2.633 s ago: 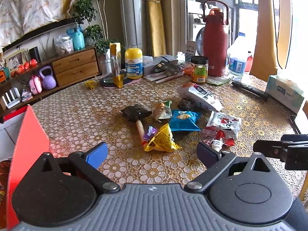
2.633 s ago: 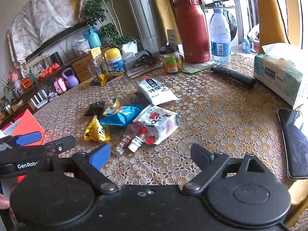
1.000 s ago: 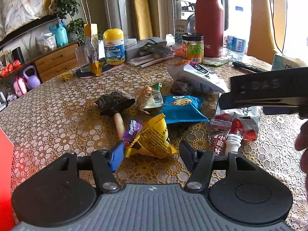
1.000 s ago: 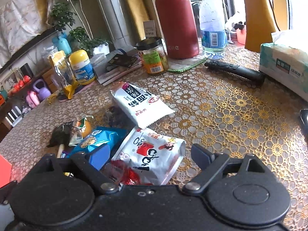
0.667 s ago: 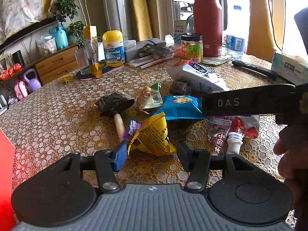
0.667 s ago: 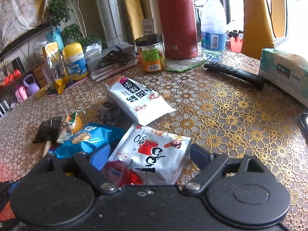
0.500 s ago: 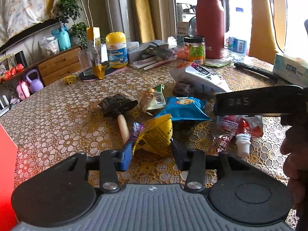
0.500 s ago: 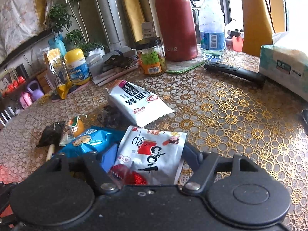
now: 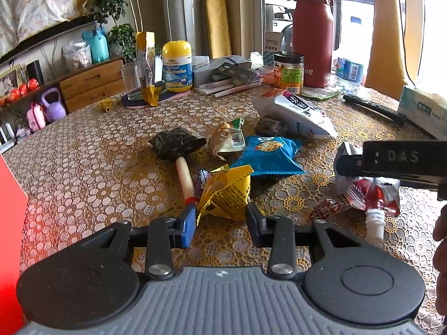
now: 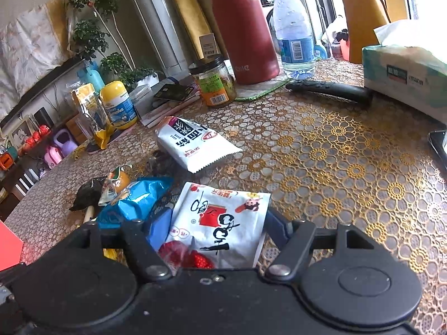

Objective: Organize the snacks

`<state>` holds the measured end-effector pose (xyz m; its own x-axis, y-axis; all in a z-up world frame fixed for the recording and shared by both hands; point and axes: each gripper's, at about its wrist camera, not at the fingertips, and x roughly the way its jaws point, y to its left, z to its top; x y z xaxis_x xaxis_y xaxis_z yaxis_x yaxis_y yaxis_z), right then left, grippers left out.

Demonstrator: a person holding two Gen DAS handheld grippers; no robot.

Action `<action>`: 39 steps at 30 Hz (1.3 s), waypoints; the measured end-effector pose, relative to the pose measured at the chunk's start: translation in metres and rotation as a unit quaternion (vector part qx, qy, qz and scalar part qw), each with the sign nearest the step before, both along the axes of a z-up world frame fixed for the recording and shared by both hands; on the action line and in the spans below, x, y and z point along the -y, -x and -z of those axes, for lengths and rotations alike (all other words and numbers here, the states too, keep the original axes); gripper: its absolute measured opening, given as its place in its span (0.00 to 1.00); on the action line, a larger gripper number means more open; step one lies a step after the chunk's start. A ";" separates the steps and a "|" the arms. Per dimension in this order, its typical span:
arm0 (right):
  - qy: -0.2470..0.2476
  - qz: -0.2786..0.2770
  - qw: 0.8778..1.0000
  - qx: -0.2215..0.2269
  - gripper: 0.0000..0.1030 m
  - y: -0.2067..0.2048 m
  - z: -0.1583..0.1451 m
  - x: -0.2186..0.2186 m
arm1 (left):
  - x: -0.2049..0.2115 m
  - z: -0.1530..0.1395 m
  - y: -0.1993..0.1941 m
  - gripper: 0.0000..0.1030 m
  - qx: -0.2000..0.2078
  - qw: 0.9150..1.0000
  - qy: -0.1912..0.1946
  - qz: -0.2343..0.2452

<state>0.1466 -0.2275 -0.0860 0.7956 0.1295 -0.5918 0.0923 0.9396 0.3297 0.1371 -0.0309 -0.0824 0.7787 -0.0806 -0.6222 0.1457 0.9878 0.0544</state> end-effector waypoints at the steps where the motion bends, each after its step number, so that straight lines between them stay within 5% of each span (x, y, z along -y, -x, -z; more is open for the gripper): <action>1: -0.002 -0.002 1.000 -0.001 0.69 0.001 0.000 0.001 | 0.000 0.000 0.000 0.35 -0.001 1.000 0.001 0.000; 6: -0.007 -0.007 1.000 -0.001 0.69 0.005 0.000 0.002 | -0.003 -0.002 -0.006 0.44 -0.018 0.999 0.030 -0.007; 26: -0.019 -0.020 1.000 0.000 0.69 0.010 -0.001 0.007 | 0.005 0.002 -0.031 0.45 -0.028 0.998 0.038 -0.036; 29: -0.017 -0.022 1.000 0.004 0.69 0.011 -0.003 0.007 | 0.004 0.001 -0.029 0.37 -0.023 0.998 0.038 -0.036; 39: -0.015 -0.029 0.999 0.009 0.69 0.022 -0.009 0.005 | -0.004 -0.006 -0.008 0.34 -0.019 0.998 0.044 -0.043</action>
